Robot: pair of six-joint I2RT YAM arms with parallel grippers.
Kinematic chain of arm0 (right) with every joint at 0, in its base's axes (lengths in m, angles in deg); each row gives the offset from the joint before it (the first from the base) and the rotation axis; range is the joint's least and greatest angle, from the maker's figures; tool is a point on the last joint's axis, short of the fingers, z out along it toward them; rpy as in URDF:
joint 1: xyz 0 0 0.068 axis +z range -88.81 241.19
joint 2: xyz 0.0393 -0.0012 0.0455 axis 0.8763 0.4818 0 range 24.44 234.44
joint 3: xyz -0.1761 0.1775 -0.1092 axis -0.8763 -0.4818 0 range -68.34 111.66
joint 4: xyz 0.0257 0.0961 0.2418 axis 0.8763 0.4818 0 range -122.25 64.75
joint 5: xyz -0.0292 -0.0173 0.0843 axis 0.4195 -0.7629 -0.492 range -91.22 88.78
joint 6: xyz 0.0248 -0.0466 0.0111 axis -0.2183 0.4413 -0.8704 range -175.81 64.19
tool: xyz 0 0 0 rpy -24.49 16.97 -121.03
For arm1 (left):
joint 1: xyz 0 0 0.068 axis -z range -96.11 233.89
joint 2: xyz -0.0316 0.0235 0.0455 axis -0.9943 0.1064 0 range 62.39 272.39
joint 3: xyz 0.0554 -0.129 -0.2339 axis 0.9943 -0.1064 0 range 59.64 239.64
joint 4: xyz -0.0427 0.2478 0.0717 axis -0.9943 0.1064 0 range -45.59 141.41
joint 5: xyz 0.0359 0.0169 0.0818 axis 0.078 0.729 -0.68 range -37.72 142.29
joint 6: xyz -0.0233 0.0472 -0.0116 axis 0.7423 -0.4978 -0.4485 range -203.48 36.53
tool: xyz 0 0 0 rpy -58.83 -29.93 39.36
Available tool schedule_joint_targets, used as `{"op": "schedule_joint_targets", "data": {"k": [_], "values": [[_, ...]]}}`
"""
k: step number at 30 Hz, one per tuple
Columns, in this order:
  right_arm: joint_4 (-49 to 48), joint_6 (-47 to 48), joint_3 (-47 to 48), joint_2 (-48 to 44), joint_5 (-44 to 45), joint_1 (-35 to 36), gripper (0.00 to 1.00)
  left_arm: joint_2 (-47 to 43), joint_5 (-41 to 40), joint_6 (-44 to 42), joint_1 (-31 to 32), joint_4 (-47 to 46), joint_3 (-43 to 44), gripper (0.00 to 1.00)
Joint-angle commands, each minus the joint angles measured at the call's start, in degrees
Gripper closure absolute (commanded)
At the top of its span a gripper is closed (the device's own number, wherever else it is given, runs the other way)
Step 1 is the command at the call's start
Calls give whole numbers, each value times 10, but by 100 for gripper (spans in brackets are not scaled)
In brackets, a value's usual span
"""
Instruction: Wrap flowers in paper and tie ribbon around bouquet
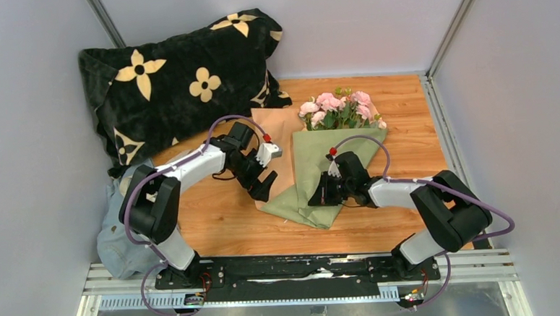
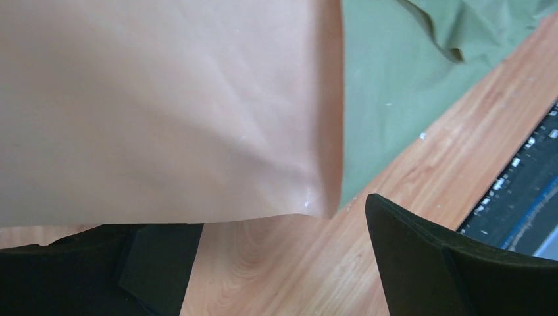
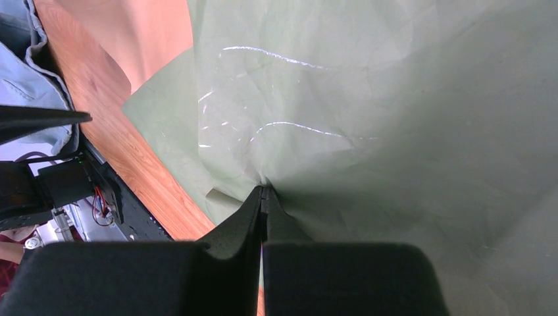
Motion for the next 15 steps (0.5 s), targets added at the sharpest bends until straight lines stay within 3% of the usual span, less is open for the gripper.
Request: {"op": "schedule_joint_targets", "data": {"k": [1, 4, 10, 15], "values": [[73, 35, -7, 28, 73, -2, 100, -22, 87, -22, -4, 3, -17, 0], [74, 36, -5, 32, 74, -2, 100, -21, 70, 0, -4, -35, -36, 5], [65, 41, -3, 34, 60, -1, 100, 23, 73, 11, -4, -32, -15, 62], [58, 81, 6, 14, 21, 12, 100, 18, 92, 7, -4, -22, -19, 99]]}}
